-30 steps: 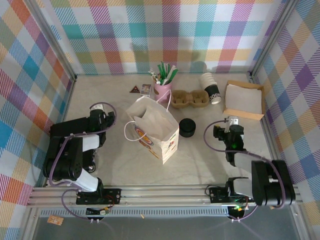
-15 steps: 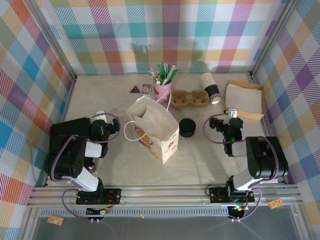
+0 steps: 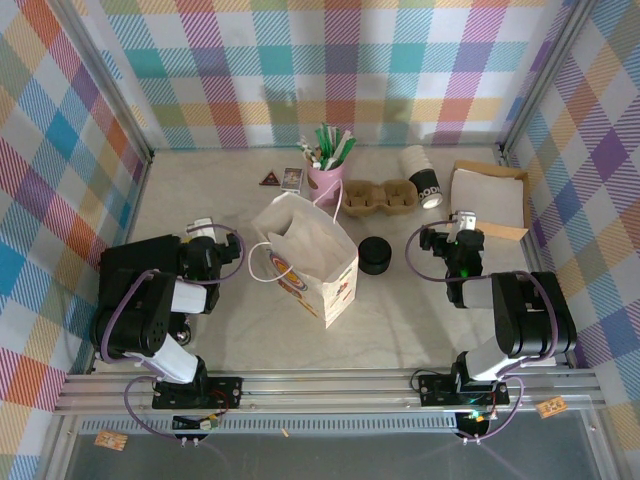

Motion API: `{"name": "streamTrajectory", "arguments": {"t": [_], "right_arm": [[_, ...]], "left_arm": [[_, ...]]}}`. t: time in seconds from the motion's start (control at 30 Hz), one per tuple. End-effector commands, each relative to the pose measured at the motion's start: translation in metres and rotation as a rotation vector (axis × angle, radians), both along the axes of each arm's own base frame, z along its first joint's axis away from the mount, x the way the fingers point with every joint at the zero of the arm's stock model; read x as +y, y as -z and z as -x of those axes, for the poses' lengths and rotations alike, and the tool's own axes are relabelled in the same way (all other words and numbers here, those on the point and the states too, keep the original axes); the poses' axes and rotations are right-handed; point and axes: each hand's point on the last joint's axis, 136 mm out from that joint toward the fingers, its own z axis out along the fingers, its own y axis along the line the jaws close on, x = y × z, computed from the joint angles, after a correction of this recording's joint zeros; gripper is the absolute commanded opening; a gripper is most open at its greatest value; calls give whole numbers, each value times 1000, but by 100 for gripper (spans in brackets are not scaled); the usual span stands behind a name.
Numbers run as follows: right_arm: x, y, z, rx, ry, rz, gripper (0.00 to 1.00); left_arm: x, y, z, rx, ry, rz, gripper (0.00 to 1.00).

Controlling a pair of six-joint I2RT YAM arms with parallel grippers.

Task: Pack the takeout coffee

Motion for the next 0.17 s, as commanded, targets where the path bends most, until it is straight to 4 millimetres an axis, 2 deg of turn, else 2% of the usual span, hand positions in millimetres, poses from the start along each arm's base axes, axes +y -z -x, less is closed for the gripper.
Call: {"name": "streamTrajectory", "arguments": {"t": [0.0,0.13], "right_arm": [[0,0,-1,0,10,-8,99],[0,0,-1,0,11,-10,99]], "left_arm": [[0,-5,-5,-12,-5,-13,100],[-2,-6,-2,-23,-11,-31,100]]}}
